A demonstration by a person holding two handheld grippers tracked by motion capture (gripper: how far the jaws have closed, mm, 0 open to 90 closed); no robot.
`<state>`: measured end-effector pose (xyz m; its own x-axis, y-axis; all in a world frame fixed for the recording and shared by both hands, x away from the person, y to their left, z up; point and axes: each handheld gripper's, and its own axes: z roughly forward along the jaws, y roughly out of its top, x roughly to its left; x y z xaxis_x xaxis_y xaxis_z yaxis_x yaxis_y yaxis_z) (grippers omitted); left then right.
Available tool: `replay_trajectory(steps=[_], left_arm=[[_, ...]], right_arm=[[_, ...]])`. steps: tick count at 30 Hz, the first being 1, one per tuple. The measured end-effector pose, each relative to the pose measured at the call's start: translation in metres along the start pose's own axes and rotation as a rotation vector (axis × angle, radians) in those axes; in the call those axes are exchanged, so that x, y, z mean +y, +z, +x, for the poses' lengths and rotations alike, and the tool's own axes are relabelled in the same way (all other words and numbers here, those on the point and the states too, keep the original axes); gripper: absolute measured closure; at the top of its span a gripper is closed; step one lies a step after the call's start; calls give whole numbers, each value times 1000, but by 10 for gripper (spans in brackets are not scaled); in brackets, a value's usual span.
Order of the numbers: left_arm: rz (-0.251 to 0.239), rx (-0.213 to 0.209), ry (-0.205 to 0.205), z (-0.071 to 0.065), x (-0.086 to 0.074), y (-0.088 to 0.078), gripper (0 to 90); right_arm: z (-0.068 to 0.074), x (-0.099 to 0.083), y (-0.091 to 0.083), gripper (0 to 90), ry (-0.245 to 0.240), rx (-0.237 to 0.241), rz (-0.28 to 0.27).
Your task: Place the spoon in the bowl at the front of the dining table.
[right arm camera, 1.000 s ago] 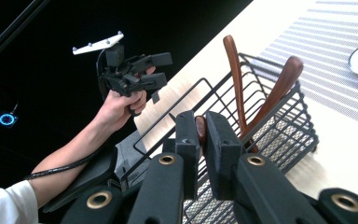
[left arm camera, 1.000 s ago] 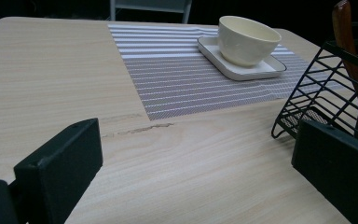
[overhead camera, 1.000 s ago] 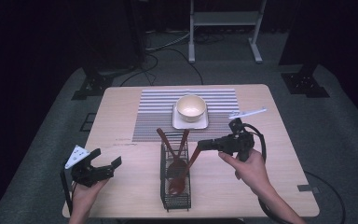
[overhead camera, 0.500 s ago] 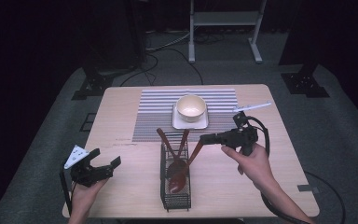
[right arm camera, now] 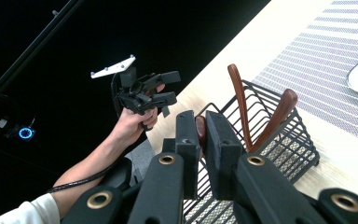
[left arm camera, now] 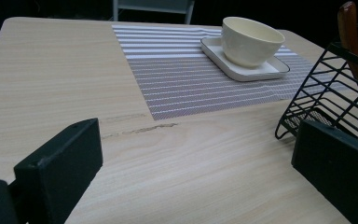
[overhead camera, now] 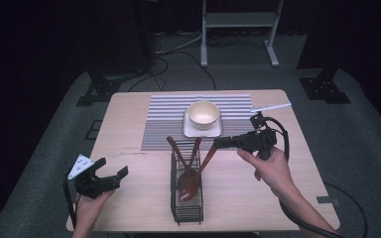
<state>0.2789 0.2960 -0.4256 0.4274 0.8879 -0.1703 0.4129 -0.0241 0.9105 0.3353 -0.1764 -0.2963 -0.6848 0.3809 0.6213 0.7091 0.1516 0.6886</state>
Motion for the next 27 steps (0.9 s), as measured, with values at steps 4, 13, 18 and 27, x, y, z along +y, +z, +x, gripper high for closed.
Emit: replay_trajectory(steps=[4, 13, 18, 27], left_arm=[[-3, 0, -4, 0, 0, 0, 9], [0, 1, -3, 1, 0, 0, 9], [0, 2, -3, 0, 0, 0, 8], [-1, 2, 0, 0, 0, 0, 8]], right_arm=[[0, 4, -2, 838, 1, 4, -7], [-4, 13, -6, 838, 29, 26, -23], [-8, 18, -7, 841, 38, 33, -32], [-14, 29, -8, 841, 68, 42, -55]])
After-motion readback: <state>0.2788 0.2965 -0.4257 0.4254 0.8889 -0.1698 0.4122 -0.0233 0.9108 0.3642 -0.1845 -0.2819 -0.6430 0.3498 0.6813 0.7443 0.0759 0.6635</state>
